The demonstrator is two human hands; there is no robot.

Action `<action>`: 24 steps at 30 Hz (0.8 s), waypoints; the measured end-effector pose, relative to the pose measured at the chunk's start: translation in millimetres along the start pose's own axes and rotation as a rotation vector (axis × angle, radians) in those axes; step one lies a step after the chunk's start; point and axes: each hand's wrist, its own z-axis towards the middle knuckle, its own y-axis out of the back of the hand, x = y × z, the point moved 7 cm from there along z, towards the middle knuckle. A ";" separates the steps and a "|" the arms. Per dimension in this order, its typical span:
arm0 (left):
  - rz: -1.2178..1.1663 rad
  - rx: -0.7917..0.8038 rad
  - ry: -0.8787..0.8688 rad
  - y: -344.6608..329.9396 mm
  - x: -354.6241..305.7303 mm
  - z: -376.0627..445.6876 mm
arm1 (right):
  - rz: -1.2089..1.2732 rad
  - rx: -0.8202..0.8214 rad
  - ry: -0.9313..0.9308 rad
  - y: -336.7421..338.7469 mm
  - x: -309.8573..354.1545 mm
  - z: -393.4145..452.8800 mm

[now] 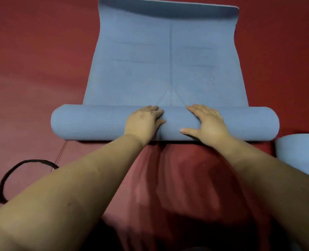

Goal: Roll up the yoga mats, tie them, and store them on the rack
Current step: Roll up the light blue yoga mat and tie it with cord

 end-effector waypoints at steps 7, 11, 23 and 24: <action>0.068 0.246 -0.062 -9.0 11.2 31.9 | -0.143 0.268 0.014 1.8 -4.3 44.1; 0.073 0.281 -0.070 -6.9 9.1 38.1 | -0.176 0.201 0.029 8.1 -0.9 42.7; 0.158 0.269 -0.172 -11.6 -10.0 -34.9 | -0.015 0.152 0.037 -9.9 17.1 -43.5; 0.159 0.283 -0.172 -13.3 -12.8 -48.4 | -0.002 0.167 0.035 -13.0 19.5 -57.1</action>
